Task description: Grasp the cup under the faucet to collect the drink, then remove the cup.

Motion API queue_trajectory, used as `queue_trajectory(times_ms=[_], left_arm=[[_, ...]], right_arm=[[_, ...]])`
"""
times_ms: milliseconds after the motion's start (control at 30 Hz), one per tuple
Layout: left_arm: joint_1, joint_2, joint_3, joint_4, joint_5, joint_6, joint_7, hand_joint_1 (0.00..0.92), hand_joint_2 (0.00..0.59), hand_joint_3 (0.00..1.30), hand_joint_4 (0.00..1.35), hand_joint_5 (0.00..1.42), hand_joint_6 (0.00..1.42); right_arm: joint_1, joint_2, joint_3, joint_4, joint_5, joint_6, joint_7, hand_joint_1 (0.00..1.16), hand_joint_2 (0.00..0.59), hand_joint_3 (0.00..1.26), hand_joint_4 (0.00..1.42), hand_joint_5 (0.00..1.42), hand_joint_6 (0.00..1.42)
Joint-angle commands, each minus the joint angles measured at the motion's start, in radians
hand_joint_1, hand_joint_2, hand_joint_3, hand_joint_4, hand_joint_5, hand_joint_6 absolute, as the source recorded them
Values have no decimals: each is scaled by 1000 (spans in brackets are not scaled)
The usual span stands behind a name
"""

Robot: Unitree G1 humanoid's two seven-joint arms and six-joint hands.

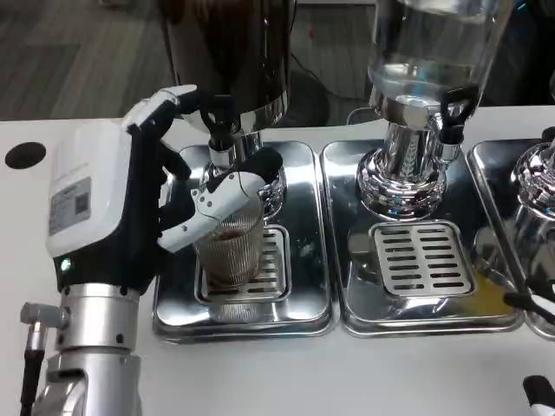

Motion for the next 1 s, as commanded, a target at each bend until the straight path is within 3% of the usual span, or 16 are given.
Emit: queue_trajectory(times_ms=[33,267,467,1000], left_arm=[[-6,-5,12,-17,-22,-15,3,28,51,374,330,757,844],[-38,-14,39,-75,-37,-9,5,41,50,373,323,767,864],[-97,-20,55,-19,-47,37,-23,42,50,367,323,772,870],[-123,-17,30,88,-73,55,-54,43,50,370,323,767,873]], right_arm=[[4,-7,-9,-6,13,-5,10,560,452,180,53,72,25],[4,-4,-6,-8,9,-8,12,560,452,180,53,72,25],[8,-4,-6,-2,17,-10,13,560,452,180,48,72,25],[6,-8,-7,13,22,-17,16,560,452,180,44,72,39]])
